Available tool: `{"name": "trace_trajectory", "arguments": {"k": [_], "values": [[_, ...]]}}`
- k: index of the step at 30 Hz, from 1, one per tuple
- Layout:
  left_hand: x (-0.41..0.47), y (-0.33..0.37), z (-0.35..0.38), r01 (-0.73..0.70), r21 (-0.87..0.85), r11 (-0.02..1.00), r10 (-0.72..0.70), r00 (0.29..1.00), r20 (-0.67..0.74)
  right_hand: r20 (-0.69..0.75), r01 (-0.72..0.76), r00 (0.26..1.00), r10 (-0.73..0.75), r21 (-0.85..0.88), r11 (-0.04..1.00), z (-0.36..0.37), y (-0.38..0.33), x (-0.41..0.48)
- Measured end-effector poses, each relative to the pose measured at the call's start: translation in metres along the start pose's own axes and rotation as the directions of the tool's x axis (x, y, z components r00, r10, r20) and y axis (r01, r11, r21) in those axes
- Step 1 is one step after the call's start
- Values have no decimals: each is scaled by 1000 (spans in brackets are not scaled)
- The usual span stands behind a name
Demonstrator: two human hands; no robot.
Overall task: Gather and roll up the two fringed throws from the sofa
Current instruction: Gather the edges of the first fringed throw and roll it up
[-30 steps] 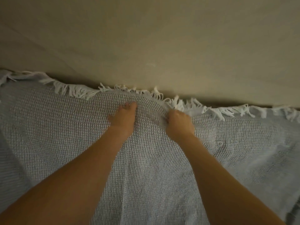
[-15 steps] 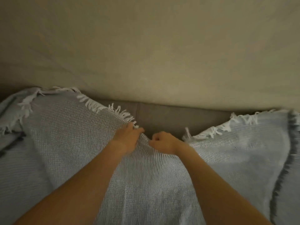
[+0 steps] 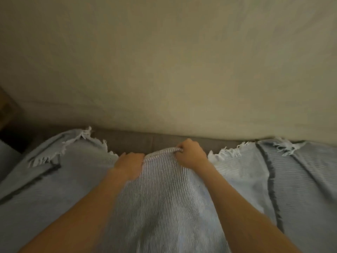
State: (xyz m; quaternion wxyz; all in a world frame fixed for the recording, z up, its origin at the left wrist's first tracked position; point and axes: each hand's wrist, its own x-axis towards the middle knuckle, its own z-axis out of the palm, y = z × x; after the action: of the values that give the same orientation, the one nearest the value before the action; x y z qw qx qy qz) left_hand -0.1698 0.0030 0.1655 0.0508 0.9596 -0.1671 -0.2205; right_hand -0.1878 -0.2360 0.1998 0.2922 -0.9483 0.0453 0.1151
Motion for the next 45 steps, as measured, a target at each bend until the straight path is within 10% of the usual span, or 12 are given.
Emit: {"name": "trace_trajectory", "arguments": {"k": [8,17,21,24,27,33,41,45], "values": [[-66,66,-83,-207,-432,878,-2,901,-435,-362,206,919,-157,101,973,-69,-55,-84],[-155,143,-222,-574,-658,487,-184,668,-721,-720,501,678,-146,308,809,-163,-143,-142],[-181,153,-251,-636,-738,227,-55,748,-662,-797,579,578,-178,246,777,-186,-160,-156],[-190,156,-244,-638,-710,298,136,764,-630,-797,573,567,-210,198,795,-186,-163,-163],[-188,160,-227,-606,-747,274,39,783,-621,-787,540,586,-195,200,818,-177,-156,-166],[-179,150,-197,-529,-775,346,-78,807,-586,-338,460,880,-332,439,772,-159,-110,-171],[-153,129,-166,-412,-790,455,-262,786,-561,253,210,940,-227,94,973,-128,-59,-157],[-145,111,-168,-414,-891,188,-607,664,-437,395,99,917,43,-332,938,-98,-34,-151]]}}
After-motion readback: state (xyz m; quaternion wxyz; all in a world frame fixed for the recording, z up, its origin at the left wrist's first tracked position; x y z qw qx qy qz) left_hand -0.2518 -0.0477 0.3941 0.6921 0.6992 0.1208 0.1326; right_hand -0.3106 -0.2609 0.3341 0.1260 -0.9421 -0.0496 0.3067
